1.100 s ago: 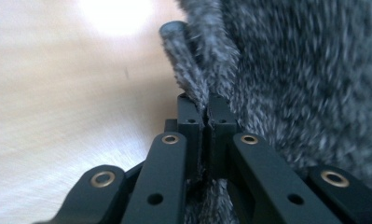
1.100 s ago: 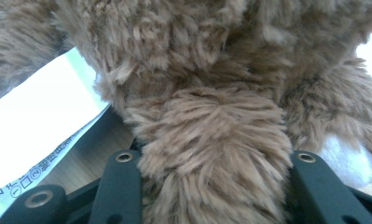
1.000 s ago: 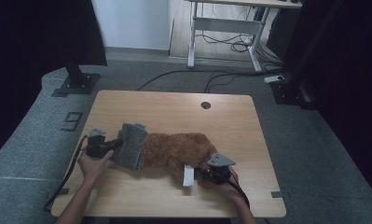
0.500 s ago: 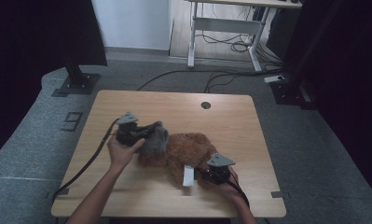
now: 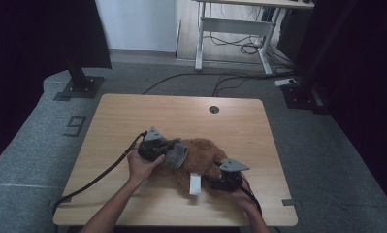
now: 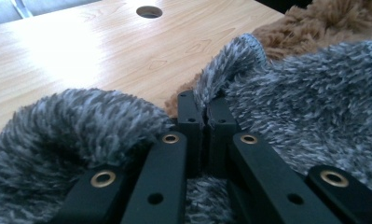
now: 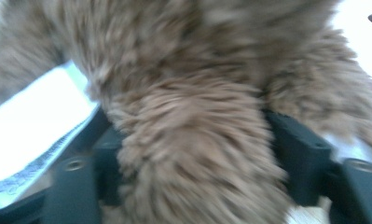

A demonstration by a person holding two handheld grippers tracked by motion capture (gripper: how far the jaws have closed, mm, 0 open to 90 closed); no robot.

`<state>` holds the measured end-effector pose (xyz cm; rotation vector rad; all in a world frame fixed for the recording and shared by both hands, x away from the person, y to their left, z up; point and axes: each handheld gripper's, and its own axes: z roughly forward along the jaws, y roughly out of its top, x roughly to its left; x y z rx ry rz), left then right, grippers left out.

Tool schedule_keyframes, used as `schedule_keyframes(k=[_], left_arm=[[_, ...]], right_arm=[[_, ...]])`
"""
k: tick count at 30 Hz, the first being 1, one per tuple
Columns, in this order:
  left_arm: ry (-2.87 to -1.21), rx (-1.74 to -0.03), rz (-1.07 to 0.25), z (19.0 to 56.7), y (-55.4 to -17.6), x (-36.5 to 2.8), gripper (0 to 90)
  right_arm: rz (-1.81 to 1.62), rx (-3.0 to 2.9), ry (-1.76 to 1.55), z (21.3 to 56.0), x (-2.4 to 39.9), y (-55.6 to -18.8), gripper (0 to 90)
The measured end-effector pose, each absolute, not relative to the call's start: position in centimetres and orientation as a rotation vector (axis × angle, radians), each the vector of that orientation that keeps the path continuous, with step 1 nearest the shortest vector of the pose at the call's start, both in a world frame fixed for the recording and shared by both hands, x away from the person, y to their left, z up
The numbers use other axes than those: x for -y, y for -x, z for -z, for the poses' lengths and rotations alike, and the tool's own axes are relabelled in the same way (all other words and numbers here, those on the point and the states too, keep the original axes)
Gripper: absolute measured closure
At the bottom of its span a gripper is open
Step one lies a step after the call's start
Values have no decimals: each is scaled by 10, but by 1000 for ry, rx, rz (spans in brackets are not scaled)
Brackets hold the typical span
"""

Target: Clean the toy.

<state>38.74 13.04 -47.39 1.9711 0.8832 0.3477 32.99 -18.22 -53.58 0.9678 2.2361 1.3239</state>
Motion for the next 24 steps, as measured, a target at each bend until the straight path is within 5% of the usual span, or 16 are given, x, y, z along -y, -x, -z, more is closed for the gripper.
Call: schedule_keyframes(k=[7, 14, 24], left_arm=[[-1916, -862, -294, 485, -370, -140, 873], [-1915, -818, -283, 489, -350, -140, 873], [-1901, -787, -267, 493, -328, -142, 872]], right_arm=[[-1562, -2115, -1069, 499, 210, -321, 183], [-1499, -2175, -1027, 474, 173, -334, 127], [-1481, -2275, -1217, 516, 158, -330, 203]])
